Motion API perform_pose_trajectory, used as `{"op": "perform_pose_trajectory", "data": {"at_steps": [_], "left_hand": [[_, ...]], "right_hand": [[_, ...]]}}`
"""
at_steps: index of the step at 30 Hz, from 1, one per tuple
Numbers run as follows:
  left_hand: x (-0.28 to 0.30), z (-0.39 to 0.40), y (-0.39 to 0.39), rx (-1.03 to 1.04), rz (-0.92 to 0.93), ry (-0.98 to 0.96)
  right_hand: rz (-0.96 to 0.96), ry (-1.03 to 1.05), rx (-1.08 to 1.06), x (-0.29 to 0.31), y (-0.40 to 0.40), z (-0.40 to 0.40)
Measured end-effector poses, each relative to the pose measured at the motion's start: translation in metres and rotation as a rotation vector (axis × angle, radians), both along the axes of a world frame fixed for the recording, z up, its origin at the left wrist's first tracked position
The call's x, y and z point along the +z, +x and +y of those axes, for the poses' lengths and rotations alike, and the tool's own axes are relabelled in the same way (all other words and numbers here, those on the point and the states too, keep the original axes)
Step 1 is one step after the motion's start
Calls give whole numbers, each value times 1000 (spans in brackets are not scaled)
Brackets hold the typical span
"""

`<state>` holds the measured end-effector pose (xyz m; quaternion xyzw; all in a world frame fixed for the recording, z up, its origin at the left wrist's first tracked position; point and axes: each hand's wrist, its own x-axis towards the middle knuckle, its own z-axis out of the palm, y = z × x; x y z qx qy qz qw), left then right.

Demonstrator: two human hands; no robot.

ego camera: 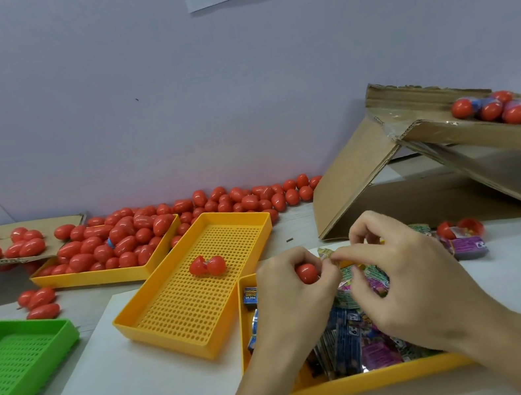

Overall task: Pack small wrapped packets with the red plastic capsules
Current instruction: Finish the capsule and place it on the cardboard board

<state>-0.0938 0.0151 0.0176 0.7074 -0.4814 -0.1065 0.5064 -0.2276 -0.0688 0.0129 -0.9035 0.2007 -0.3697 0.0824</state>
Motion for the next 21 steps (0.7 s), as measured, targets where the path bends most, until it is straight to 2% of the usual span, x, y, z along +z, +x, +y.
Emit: {"op": "perform_pose_trajectory", "data": {"at_steps": [5, 11, 15, 21], "left_hand": [[0, -2, 4, -21, 120, 5], [0, -1, 2, -41, 108, 8], [-1, -2, 4, -36, 115, 18], [-3, -2, 7, -32, 128, 68]], "right_hand": [[64, -19, 20, 5, -2, 2], [99, -27, 10, 7, -2, 1], [59, 55, 37, 5, -3, -1], [108, 193, 137, 2, -4, -7]]}}
